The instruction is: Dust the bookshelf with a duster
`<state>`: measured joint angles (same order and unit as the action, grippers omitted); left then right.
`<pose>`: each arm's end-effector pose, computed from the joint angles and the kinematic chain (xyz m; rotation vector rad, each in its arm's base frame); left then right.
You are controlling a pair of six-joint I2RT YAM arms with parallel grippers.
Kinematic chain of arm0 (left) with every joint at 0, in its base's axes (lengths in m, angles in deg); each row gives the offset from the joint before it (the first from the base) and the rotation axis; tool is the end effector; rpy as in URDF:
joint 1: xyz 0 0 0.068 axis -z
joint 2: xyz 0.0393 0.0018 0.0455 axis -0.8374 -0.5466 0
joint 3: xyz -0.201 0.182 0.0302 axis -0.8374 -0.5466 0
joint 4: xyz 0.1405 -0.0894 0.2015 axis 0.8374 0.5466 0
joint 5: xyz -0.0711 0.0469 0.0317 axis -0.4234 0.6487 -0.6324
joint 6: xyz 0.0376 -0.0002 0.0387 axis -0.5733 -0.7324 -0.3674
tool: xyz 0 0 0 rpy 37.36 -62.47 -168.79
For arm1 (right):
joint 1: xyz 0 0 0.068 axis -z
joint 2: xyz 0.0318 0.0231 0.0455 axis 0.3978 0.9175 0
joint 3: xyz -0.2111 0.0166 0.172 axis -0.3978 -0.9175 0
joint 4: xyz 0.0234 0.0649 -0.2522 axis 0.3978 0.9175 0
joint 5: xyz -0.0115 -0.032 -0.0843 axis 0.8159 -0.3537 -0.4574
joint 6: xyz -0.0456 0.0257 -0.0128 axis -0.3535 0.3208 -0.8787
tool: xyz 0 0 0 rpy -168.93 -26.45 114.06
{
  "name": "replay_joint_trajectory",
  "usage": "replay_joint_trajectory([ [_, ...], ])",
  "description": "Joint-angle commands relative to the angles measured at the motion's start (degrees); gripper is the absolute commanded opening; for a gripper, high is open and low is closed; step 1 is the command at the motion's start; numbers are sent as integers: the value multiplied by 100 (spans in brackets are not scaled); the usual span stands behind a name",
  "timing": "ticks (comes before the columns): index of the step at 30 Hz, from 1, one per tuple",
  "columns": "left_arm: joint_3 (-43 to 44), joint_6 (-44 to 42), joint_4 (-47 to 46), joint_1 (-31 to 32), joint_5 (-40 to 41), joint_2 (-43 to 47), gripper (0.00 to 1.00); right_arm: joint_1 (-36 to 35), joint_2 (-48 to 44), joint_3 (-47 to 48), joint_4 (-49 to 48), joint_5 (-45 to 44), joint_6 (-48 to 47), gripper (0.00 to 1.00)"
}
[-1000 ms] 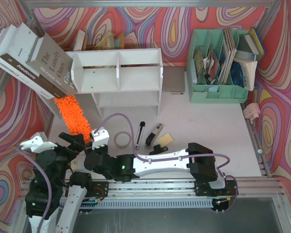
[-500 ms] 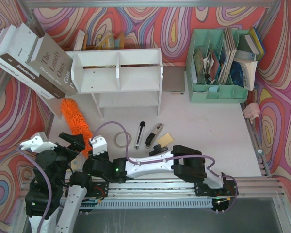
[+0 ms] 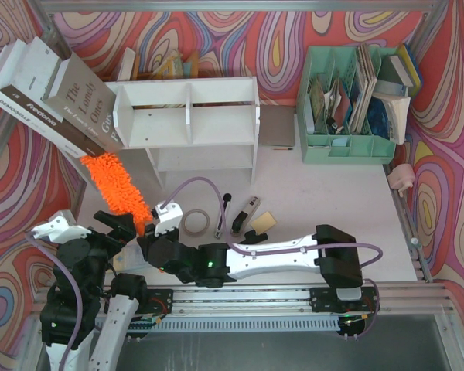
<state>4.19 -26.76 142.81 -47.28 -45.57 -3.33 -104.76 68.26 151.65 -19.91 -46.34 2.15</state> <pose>0.0155 0.0074 0.3388 -0.6336 1.6816 -0.3438 0.0901 0.4463 0.3054 -0.1893 1.8509 0.9263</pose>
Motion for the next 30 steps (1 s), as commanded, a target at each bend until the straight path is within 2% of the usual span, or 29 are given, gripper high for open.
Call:
replay_joint_trajectory([
  [1, -71, 1, -30, -27, 41, 13, 98, -45, 410, 157, -130, -32, 28, 0],
  [6, -72, 2, -22, -27, 40, 18, 98, -50, 849, 288, 361, 176, 352, 0],
  [9, -81, 9, -28, -27, 33, 20, 98, -106, 780, 160, 510, 191, 361, 0],
  [17, -84, 9, -30, -27, 40, -4, 98, -794, -270, -849, 463, -1112, -192, 0],
  [23, -77, 14, -13, -27, 49, 17, 98, -1367, -804, -1332, 1238, -1786, 119, 0],
  [30, -72, 28, 1, -27, 76, 40, 98, -1934, -1646, -2125, 1230, -1929, -39, 0],
])
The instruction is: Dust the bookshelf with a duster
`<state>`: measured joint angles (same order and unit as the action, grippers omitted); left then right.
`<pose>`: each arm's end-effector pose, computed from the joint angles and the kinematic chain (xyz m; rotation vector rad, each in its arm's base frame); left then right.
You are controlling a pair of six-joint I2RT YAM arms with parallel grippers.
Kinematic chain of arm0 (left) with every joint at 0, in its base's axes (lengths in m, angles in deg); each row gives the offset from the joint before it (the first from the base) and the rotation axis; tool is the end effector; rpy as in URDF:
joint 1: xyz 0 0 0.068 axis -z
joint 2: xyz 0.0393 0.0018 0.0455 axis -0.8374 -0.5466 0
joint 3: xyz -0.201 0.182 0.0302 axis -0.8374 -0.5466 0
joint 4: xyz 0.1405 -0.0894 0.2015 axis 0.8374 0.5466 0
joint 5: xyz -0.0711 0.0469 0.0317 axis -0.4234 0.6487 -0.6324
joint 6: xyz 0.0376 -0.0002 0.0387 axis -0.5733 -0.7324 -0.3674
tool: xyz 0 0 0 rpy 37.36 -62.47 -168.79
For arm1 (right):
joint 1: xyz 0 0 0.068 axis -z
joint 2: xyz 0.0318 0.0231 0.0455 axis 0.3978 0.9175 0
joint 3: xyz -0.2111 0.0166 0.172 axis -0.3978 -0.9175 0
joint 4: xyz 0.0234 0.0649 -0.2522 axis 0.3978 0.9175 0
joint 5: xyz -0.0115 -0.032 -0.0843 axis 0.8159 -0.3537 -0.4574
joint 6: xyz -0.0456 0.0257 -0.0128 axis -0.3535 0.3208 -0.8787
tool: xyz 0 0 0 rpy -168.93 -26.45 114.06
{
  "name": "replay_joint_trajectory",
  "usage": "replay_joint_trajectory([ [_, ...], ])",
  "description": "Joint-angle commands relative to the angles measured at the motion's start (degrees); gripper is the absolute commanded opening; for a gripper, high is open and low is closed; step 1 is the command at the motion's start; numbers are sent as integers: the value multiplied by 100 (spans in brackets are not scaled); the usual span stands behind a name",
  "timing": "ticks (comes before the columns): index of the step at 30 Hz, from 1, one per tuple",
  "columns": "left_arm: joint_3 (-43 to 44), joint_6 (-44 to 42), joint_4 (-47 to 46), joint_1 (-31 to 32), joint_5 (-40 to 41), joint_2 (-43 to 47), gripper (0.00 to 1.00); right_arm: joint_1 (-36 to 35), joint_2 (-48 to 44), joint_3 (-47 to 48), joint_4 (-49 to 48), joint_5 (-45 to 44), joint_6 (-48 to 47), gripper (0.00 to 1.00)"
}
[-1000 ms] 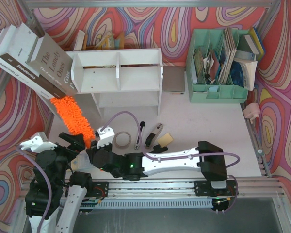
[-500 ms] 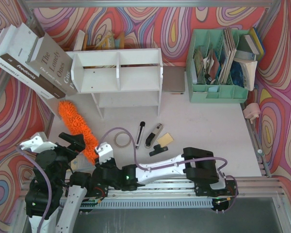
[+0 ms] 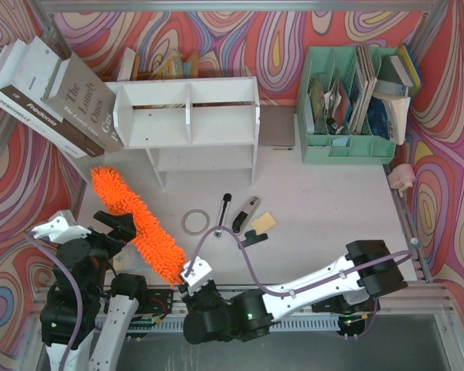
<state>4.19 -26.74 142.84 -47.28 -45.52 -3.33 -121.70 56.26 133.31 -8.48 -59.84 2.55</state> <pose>0.0155 0.0074 0.3387 -0.6346 1.6817 -0.3431 -0.0270 0.3787 0.2643 -0.4785 1.9073 0.6708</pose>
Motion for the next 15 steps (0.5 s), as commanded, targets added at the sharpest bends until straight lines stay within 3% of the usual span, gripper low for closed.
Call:
replay_joint_trajectory([
  [1, -72, 30, 2, -27, 78, 48, 98, -328, -556, -383, 111, -670, -145, 0],
  [11, -72, 47, 15, -27, 132, 48, 98, -1097, -2338, -1540, 645, -1034, -879, 0],
  [15, -71, 56, 28, -27, 152, 64, 98, -1317, -2809, -1485, 1751, -1574, -455, 0],
])
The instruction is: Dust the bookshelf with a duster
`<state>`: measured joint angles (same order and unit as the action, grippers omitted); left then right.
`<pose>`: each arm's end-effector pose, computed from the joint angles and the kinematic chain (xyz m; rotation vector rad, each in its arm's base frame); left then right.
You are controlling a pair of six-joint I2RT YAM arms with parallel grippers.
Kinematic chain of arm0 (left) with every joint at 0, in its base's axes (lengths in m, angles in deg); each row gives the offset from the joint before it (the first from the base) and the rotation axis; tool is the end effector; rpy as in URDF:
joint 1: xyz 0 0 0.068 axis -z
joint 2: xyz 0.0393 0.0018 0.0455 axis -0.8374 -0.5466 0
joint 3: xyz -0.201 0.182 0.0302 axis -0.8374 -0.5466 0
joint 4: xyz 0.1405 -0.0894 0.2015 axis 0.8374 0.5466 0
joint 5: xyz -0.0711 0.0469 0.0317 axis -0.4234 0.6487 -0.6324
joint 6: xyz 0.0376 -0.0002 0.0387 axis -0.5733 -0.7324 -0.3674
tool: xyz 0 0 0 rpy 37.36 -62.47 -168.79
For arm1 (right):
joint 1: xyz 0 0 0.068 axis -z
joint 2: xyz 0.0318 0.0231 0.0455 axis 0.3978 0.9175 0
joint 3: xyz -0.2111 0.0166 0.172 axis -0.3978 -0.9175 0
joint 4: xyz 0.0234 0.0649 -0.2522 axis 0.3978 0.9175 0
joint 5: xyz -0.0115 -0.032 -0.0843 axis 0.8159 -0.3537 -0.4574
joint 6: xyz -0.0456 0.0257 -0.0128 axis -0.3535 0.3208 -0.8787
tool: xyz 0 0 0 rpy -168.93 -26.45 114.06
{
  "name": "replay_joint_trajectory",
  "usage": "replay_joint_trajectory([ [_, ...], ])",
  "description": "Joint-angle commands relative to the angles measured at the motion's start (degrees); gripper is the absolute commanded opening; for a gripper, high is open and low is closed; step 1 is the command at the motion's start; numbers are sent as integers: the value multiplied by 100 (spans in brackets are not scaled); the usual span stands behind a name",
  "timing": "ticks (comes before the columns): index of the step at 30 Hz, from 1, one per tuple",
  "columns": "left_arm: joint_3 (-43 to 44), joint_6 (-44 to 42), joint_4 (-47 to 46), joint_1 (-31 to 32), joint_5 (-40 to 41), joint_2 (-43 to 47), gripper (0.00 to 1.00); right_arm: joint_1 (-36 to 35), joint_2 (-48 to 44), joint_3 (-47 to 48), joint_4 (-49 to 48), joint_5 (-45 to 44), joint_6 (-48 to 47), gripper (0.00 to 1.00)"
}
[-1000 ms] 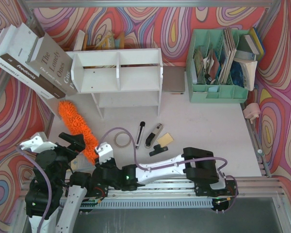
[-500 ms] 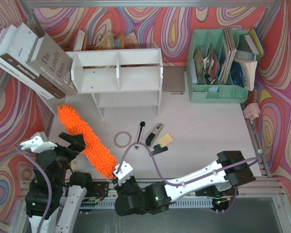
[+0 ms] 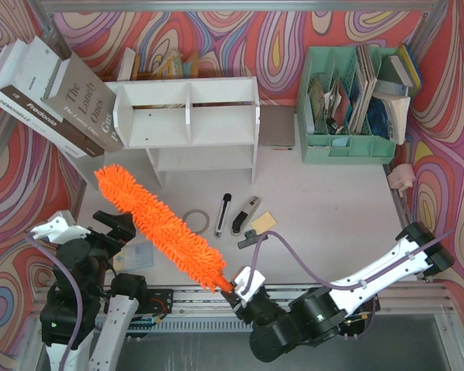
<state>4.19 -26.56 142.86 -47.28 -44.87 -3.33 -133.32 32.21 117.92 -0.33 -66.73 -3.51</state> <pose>0.0154 0.0078 0.3387 -0.6445 1.6769 -0.3353 -0.0644 0.2669 0.2946 -0.6668 1.7828 0.6650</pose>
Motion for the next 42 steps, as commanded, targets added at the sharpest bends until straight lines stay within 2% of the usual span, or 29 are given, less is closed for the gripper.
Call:
replay_joint_trajectory([
  [1, -73, 37, 27, -27, 89, 61, 98, -191, -513, 80, 1133, -999, 214, 0],
  [3, -72, 37, 27, -29, 93, 62, 98, -278, -685, 154, 1322, -1242, 109, 0],
  [6, -63, 37, 27, -27, 102, 50, 98, -322, -825, 484, 2099, -1658, 580, 0],
  [12, -66, 43, 25, -27, 113, 57, 98, -323, -1161, 1518, 4336, -2086, 2486, 0],
  [14, -71, 39, 27, -27, 102, 65, 98, -322, -1429, 1472, 4067, -2191, 2118, 0],
  [17, -74, 41, 27, -27, 102, 74, 98, -323, -1779, 1199, 2960, -2334, 989, 0],
  [23, -79, 40, 14, -27, 80, 97, 98, -323, -2509, 1049, 3197, -2662, 1651, 0],
  [28, -80, 26, 1, -27, 51, 68, 98, -324, -3012, 575, 2026, -3080, 733, 0],
  [34, -80, 21, -2, -27, 41, 49, 98, -293, -3554, 130, 1861, -3206, 850, 0],
  [39, -80, 33, -7, -27, 41, 33, 98, -56, -4012, -473, 872, -3210, 191, 0],
  [42, -80, 34, -4, -27, 32, 15, 98, 113, -3953, -575, 780, -3205, 143, 0],
])
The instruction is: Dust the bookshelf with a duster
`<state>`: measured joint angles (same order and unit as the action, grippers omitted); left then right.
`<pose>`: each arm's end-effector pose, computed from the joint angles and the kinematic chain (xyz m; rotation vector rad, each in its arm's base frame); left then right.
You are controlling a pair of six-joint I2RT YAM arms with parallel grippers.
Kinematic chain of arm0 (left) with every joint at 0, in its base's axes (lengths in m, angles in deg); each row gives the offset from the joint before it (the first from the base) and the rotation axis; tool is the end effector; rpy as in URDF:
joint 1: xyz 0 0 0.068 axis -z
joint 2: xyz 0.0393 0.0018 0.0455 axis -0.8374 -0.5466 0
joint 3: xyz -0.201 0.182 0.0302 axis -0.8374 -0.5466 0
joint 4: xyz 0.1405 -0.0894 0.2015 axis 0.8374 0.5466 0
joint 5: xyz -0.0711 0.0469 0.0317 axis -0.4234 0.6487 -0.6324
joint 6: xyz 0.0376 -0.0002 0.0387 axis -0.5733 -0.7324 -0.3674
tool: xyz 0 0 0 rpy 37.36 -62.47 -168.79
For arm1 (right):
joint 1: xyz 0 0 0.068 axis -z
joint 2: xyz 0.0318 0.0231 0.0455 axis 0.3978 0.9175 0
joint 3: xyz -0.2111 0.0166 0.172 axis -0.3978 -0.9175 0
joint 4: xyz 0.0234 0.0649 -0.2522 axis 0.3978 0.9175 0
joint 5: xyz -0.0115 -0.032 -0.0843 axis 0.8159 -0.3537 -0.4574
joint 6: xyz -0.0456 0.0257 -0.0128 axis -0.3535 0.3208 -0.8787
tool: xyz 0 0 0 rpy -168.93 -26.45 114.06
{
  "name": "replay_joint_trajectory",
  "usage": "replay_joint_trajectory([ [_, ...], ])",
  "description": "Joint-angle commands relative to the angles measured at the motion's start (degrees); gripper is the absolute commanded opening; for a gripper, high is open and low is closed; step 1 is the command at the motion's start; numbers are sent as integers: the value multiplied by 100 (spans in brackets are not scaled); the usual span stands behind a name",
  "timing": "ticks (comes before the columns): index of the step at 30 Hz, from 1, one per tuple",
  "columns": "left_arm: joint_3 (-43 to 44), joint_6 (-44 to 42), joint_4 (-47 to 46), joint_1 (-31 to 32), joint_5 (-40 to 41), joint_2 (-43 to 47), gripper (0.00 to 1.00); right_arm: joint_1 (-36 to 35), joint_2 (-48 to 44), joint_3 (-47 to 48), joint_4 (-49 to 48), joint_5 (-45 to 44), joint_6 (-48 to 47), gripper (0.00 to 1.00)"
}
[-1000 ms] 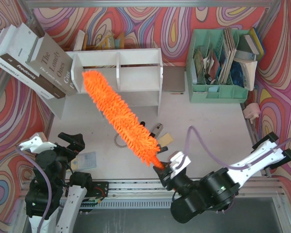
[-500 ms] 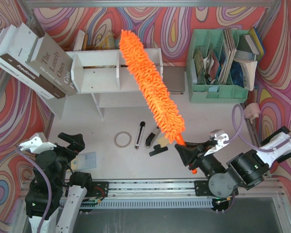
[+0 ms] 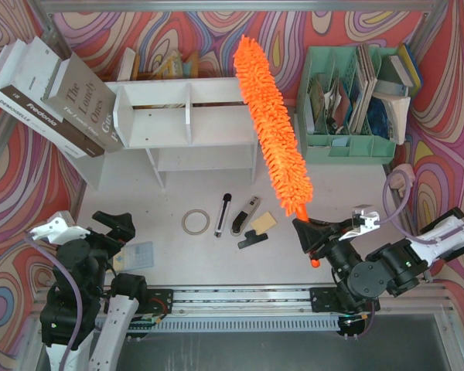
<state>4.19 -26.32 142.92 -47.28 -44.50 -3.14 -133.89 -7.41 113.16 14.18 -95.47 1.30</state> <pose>0.0146 0.0082 0.3386 -0.6518 1.6711 -0.3336 0.0007 0.0998 0.3685 0.0635 1.6257 0.7054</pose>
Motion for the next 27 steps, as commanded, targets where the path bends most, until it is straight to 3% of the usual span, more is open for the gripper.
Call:
replay_joint_trajectory([
  [1, -80, 10, -8, -27, -1, -6, 98, 260, 77, -112, -722, -333, -378, 0],
  [9, -80, 19, -6, -27, 5, 10, 98, 1141, 820, 68, -1020, -321, -798, 0],
  [14, -89, 13, -10, -27, -5, 4, 98, 1553, 876, -160, -2373, -325, -2328, 0],
  [22, -91, 28, -6, -27, -5, 15, 98, 2153, 1520, -24, -3241, -316, -3471, 0],
  [25, -95, 36, -14, -27, 2, 33, 98, 2715, 1993, 395, -2443, 68, -3143, 0],
  [27, -91, 29, -6, -27, -4, 22, 98, 3333, 2277, 1053, -429, 917, -1339, 0],
])
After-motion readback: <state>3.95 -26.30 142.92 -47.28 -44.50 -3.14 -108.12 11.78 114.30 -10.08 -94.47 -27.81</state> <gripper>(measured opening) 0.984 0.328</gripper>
